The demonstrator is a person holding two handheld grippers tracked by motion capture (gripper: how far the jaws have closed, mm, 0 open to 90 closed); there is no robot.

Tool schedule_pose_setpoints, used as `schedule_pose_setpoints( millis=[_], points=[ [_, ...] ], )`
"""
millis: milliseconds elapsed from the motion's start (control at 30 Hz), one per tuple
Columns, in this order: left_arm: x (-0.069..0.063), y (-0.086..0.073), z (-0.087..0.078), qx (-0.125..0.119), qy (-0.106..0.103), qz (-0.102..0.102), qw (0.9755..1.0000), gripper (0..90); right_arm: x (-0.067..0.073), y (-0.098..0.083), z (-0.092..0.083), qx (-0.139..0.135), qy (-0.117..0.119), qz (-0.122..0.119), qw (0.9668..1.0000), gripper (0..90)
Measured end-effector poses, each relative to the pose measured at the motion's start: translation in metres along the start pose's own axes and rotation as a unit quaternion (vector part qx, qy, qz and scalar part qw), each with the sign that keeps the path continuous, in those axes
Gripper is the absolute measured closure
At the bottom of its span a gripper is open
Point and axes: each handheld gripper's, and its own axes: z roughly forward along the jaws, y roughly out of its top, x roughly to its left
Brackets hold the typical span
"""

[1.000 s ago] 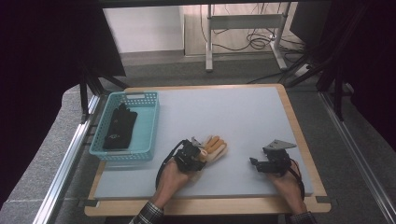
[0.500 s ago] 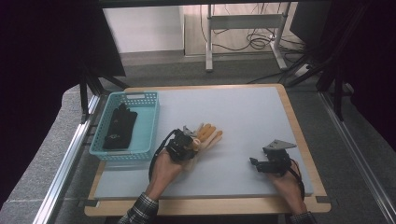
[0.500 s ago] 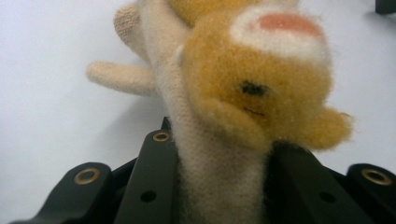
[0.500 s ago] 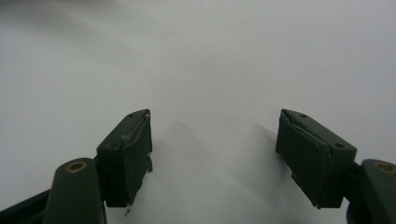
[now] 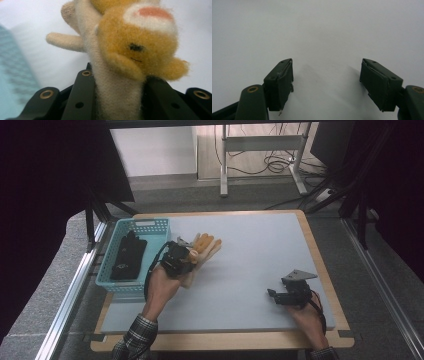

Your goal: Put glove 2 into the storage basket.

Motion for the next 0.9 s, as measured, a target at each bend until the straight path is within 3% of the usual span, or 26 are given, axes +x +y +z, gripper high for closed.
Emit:
schedule_pose_setpoints(
  millis=[333,567,900],
  points=[
    [0.045,0.004,-0.033,-0.009,0.051,-0.042,0.9978,73.9,0.0,0.0,0.0,0.0,0.0,0.0,1.0,26.1],
    [0.081,-0.002,-0.046,0.002,0.087,-0.077,0.9933,73.7,0.0,0.0,0.0,0.0,0.0,0.0,1.0,26.0],
    [0.123,-0.019,-0.042,0.023,0.111,-0.127,0.9855,73.4,0.0,0.0,0.0,0.0,0.0,0.0,1.0,26.0]
  ],
)
